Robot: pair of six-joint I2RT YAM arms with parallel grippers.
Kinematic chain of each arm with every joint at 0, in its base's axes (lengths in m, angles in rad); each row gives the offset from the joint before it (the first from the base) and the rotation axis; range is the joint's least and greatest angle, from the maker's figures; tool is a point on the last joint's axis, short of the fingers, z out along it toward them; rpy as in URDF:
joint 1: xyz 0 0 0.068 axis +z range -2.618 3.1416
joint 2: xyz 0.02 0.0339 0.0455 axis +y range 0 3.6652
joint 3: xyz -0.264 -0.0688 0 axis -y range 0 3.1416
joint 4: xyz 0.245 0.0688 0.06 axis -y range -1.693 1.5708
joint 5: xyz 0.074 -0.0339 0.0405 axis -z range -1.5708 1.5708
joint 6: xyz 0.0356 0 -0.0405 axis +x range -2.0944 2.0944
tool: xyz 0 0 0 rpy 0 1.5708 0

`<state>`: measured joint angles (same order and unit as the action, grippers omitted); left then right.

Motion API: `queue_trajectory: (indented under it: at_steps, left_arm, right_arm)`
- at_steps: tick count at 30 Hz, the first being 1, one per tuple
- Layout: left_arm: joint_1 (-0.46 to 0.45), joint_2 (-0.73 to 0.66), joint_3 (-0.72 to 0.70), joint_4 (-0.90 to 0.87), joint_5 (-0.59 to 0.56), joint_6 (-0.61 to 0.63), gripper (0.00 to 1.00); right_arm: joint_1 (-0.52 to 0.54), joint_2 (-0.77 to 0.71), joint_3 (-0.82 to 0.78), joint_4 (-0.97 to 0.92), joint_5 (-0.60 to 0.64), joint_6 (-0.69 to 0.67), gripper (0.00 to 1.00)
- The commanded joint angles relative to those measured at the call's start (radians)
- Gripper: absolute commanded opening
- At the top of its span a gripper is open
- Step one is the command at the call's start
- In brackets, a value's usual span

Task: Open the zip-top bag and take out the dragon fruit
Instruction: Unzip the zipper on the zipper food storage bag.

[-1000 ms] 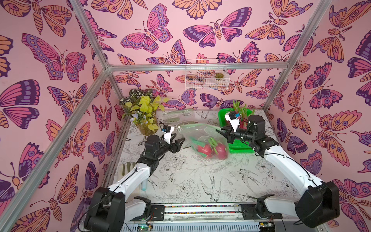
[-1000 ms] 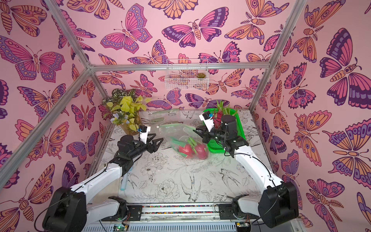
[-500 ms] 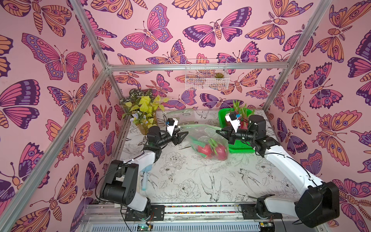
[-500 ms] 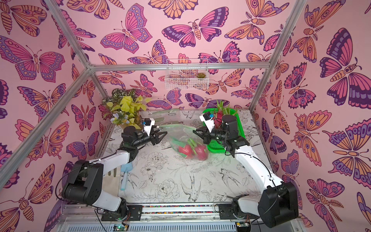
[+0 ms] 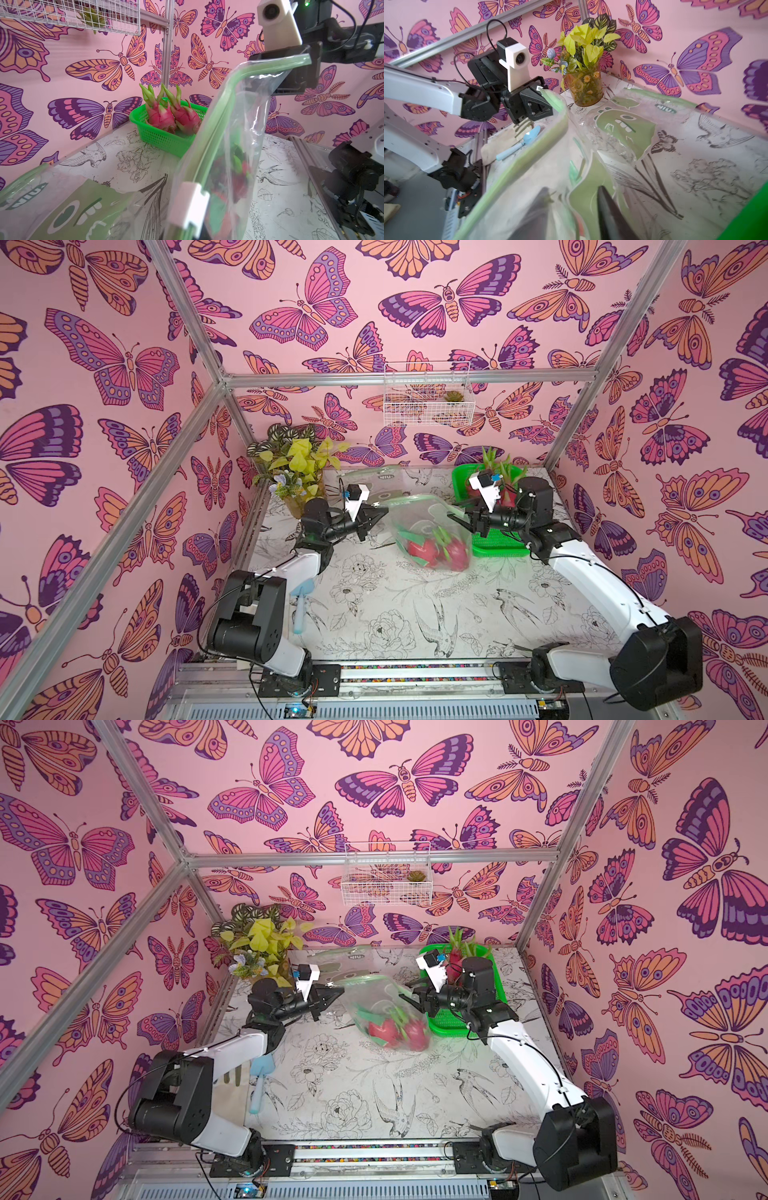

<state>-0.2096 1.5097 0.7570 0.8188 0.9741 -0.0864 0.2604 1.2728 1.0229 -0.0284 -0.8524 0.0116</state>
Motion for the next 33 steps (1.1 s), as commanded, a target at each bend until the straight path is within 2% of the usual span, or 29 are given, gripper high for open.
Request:
queue_trajectory:
  at_steps: [1,4,7,10,14,20,21,29,31,33]
  left_arm:
    - [0.004,-0.093,0.035,-0.123,0.016,0.021,0.0]
    - [0.003,-0.16,0.064,-0.27,-0.013,0.019,0.0]
    - [0.001,-0.208,0.101,-0.395,-0.023,-0.007,0.0]
    - [-0.014,-0.227,0.123,-0.474,-0.047,-0.032,0.0]
    - [-0.037,-0.227,0.165,-0.585,-0.059,-0.057,0.0]
    - [-0.072,-0.227,0.201,-0.672,-0.103,-0.102,0.0]
    - [-0.079,-0.265,0.202,-0.675,-0.101,-0.106,0.0]
    - [-0.116,-0.269,0.222,-0.711,-0.079,-0.157,0.0]
    - [-0.12,-0.27,0.22,-0.711,-0.073,-0.167,0.0]
    - [-0.122,-0.27,0.22,-0.711,-0.065,-0.175,0.0]
  right_arm:
    - [-0.008,-0.058,0.084,-0.05,0.053,-0.022,0.57]
    - [-0.007,-0.105,0.135,-0.123,0.115,-0.064,0.68]
    - [0.001,-0.142,0.194,-0.208,0.134,-0.129,0.75]
    - [0.066,-0.139,0.282,-0.322,0.172,-0.235,0.8]
    - [0.174,-0.053,0.425,-0.487,0.186,-0.362,0.8]
    - [0.335,0.055,0.491,-0.553,0.35,-0.501,0.82]
    - [0.347,0.076,0.5,-0.56,0.363,-0.519,0.83]
    - [0.431,0.215,0.557,-0.578,0.517,-0.639,0.85]
    - [0.434,0.234,0.557,-0.559,0.538,-0.639,0.83]
    - [0.433,0.249,0.565,-0.553,0.53,-0.64,0.73]
